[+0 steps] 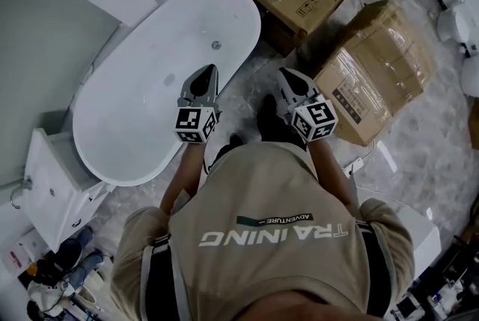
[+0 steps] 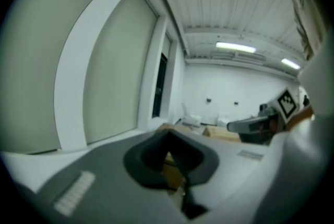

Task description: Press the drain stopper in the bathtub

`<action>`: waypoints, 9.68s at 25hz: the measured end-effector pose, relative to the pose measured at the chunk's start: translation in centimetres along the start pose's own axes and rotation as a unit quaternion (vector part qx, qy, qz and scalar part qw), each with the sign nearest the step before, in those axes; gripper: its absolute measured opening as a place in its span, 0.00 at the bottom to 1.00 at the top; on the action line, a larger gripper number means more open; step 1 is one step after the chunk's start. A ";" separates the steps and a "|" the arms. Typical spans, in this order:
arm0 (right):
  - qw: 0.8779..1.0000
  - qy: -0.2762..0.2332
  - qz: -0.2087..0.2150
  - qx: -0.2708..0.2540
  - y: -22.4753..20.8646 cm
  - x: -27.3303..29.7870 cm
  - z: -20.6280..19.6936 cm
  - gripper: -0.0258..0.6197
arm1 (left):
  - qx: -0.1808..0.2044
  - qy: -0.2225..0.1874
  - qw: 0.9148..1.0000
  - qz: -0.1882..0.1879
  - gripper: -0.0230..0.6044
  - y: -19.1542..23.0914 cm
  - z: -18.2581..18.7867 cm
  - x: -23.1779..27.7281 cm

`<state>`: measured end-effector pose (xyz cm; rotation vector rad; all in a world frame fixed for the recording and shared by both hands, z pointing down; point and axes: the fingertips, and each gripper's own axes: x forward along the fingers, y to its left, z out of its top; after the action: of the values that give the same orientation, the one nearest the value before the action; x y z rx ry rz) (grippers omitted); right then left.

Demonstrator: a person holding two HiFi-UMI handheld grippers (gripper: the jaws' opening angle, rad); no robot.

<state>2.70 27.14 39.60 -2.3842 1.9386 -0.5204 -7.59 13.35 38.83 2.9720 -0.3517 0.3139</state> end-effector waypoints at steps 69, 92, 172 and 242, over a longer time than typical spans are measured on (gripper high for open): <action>0.856 0.258 0.379 -0.242 -9.1 50.0 -10.0 0.05 | -0.177 0.080 0.933 0.302 0.04 29.3 -10.2 24.0; 0.813 0.396 0.341 -0.259 -12.0 59.0 -44.2 0.05 | -0.254 0.199 0.899 0.297 0.04 33.6 -46.1 26.0; 0.762 0.498 0.296 -0.291 -12.7 54.9 -40.5 0.05 | -0.281 0.234 0.884 0.292 0.04 33.3 -41.8 23.3; 0.881 -0.125 0.407 -0.205 14.9 40.3 32.9 0.05 | 0.103 -0.120 0.896 0.416 0.04 31.9 29.8 1.7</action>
<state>4.35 -21.00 14.85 -1.3953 2.8030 0.2537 -8.04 -22.38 13.69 2.8652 -1.7177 0.0493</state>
